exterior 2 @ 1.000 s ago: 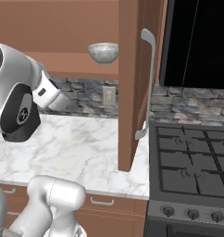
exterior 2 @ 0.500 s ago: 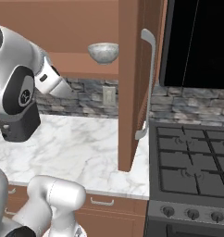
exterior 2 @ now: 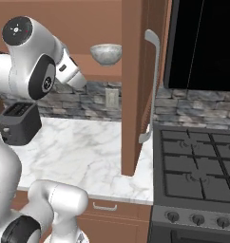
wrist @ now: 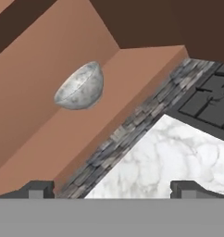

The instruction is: Take the smaller bowl and place it next to the appetizer plate on the dining counter , and place the larger bowl next to the plate with cooked food.

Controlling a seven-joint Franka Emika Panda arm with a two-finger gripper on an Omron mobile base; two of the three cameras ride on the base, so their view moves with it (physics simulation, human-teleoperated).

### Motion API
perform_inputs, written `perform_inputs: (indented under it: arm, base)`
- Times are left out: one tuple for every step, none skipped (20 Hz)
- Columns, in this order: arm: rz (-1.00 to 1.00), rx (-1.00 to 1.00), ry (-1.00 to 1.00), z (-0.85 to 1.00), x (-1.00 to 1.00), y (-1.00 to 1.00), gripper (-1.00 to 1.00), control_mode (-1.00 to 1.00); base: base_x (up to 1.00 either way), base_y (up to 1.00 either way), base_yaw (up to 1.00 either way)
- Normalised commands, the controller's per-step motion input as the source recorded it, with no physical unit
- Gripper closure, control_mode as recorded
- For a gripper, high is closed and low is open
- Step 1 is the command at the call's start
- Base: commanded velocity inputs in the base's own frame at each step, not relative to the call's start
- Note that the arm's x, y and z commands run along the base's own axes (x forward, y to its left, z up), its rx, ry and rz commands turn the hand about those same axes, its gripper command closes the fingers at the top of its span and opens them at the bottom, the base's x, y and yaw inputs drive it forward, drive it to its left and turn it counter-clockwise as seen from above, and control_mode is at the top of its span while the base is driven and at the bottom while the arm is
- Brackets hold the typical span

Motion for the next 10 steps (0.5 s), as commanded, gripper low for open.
perform_inputs:
  arm:
    - [0.00,0.00,0.00,0.00,0.59,0.00,-1.00,-1.00]
    - [0.00,0.00,0.00,0.00,0.57,0.00,-1.00,-1.00]
    - [0.00,0.00,0.00,0.00,0.58,0.00,-1.00,-1.00]
    - [0.00,0.00,0.00,0.00,0.56,0.00,-1.00,-1.00]
    - [0.00,0.00,0.00,0.00,0.54,0.00,-1.00,-1.00]
    - [0.00,0.00,0.00,0.00,0.51,0.00,-1.00,-1.00]
    - [0.00,0.00,0.00,0.00,0.56,0.00,-1.00,-1.00]
    - [0.00,0.00,0.00,0.00,0.63,0.00,-1.00,-1.00]
    - [0.00,0.00,0.00,0.00,0.67,0.00,-1.00,-1.00]
    - [0.00,0.00,0.00,0.00,0.70,0.00,-1.00,-1.00]
  base:
    - [0.00,0.00,0.00]
    - [0.00,0.00,0.00]
    - [0.00,0.00,0.00]
    - [0.00,0.00,0.00]
    - [0.00,0.00,0.00]
    - [0.00,0.00,0.00]
    - [0.00,0.00,0.00]
    - [0.00,0.00,0.00]
    - [0.00,0.00,0.00]
    - [0.00,0.00,0.00]
